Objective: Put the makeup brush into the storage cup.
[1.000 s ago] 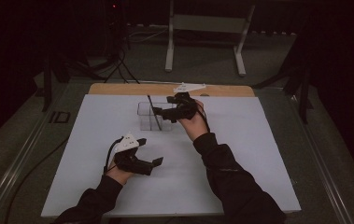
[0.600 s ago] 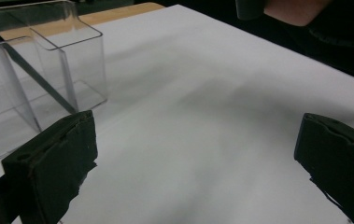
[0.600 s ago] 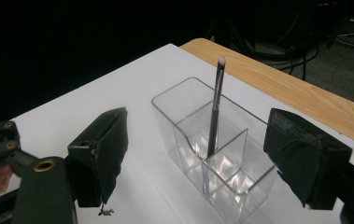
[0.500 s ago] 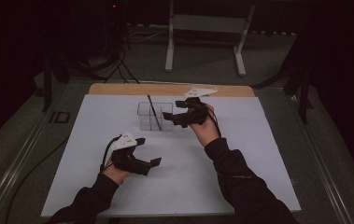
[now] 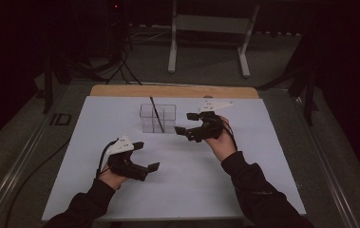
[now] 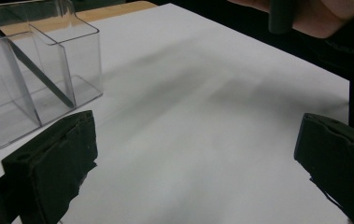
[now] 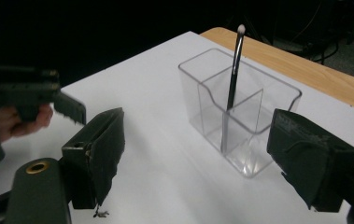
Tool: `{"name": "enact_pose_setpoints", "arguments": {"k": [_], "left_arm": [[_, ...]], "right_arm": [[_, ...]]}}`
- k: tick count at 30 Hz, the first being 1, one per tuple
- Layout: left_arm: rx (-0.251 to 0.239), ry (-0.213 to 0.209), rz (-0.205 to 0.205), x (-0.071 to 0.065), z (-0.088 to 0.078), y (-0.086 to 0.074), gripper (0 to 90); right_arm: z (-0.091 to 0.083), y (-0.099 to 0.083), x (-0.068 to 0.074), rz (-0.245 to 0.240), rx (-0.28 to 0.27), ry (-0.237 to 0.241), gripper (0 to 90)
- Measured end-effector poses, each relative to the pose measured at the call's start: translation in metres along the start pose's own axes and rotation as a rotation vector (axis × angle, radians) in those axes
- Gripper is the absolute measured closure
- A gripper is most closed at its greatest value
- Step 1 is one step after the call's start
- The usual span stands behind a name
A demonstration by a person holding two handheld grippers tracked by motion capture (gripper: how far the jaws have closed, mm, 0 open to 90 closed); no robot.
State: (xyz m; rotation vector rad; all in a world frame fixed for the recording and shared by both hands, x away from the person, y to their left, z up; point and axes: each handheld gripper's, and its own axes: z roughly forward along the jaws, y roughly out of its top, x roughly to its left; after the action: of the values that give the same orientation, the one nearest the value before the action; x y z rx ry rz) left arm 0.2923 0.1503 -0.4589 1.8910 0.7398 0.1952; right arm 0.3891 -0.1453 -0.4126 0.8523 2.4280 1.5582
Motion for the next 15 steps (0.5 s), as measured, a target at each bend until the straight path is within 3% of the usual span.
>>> {"name": "enact_pose_setpoints", "arguments": {"k": [15], "left_arm": [[0.014, -0.004, 0.010, 0.003, -0.011, -0.013, 0.6]], "right_arm": [[-0.031, -0.045, 0.007, 0.007, 0.024, 0.017, 19.1]]}}
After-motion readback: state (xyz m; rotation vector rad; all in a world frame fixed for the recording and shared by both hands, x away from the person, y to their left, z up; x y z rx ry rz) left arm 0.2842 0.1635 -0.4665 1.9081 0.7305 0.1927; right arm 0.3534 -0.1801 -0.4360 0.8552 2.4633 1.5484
